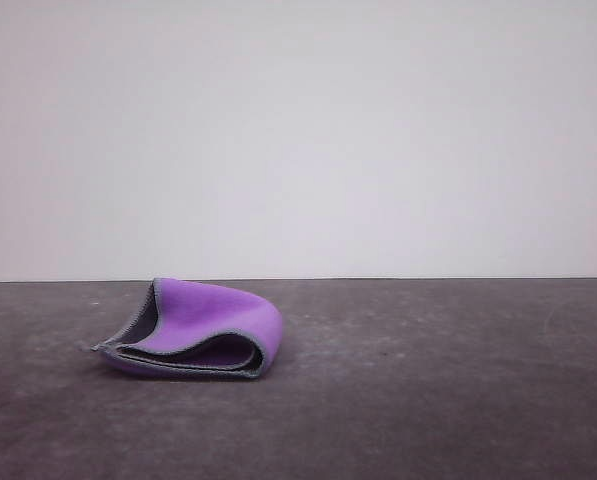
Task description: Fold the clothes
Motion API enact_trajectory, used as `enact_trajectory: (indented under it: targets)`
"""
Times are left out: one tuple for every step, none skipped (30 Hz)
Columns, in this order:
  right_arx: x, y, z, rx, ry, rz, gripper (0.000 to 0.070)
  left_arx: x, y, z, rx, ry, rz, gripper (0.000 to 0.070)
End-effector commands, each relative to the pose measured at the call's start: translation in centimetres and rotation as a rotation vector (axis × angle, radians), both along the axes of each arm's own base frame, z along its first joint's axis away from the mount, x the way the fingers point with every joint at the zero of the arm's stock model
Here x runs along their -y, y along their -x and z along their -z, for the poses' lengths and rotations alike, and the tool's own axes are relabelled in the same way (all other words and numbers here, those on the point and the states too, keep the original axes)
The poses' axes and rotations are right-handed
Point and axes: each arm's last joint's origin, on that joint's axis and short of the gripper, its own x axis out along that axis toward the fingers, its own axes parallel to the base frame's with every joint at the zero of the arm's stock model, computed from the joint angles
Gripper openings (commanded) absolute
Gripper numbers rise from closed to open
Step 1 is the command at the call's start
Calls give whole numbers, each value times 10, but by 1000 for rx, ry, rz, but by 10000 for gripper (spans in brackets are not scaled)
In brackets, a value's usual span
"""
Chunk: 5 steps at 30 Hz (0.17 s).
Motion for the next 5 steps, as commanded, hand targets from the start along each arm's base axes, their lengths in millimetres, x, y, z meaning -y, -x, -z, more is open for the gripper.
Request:
enact_trajectory:
  targets:
    - [0,0,0,11,-10,6,16,0,-1,7,-26,4,-1,23]
    - [0,0,0,11,-10,6,16,0,-1,7,-26,4,-1,23]
    - [0,0,0,11,-10,6,16,0,-1,7,-26,4,-1,23]
    - [0,0,0,11,-10,6,16,0,-1,7,-26,4,-1,23]
    - [0,0,0,11,-10,6,16,0,-1,7,-26,4,-1,23]
